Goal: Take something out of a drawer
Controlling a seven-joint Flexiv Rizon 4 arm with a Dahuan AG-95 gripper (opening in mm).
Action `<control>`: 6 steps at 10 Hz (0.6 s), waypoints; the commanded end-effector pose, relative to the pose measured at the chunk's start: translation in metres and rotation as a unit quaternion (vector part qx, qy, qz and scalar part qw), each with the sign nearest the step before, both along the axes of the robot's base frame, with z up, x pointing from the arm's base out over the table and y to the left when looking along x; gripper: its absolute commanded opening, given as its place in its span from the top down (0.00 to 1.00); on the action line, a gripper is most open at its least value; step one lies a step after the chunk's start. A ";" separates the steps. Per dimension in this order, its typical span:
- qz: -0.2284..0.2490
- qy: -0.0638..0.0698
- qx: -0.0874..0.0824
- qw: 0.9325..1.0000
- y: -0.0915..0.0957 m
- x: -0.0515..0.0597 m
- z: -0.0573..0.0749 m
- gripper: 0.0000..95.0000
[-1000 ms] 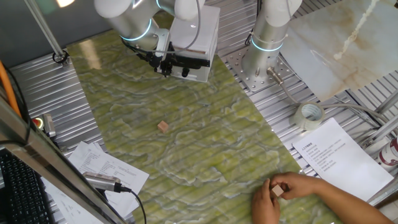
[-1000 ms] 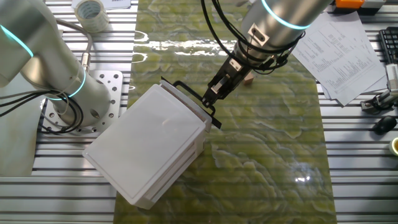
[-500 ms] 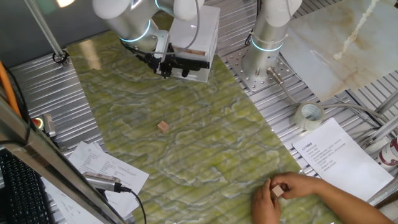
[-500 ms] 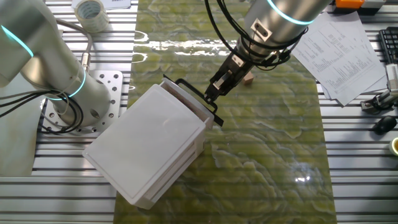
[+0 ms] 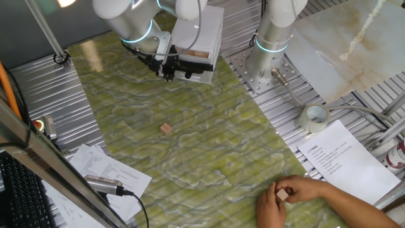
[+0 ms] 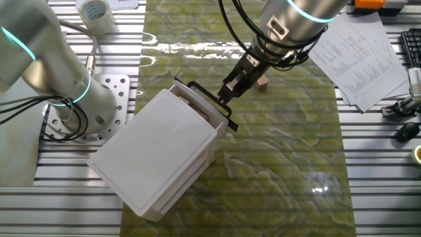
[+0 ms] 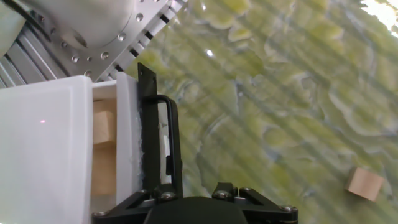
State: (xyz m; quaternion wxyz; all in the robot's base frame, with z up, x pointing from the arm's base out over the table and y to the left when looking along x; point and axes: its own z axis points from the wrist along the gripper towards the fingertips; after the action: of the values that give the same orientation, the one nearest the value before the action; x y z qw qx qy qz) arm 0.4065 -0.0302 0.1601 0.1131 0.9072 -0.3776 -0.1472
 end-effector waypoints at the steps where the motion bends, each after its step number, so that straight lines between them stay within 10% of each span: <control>1: -0.006 -0.003 0.007 1.000 0.001 0.000 -0.002 0.60; 6: -0.005 0.035 0.009 0.999 -0.009 -0.003 0.006 0.60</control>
State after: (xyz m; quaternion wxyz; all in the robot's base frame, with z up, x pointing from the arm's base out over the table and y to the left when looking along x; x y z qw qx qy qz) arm 0.4031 -0.0384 0.1650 0.1170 0.9008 -0.3783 -0.1785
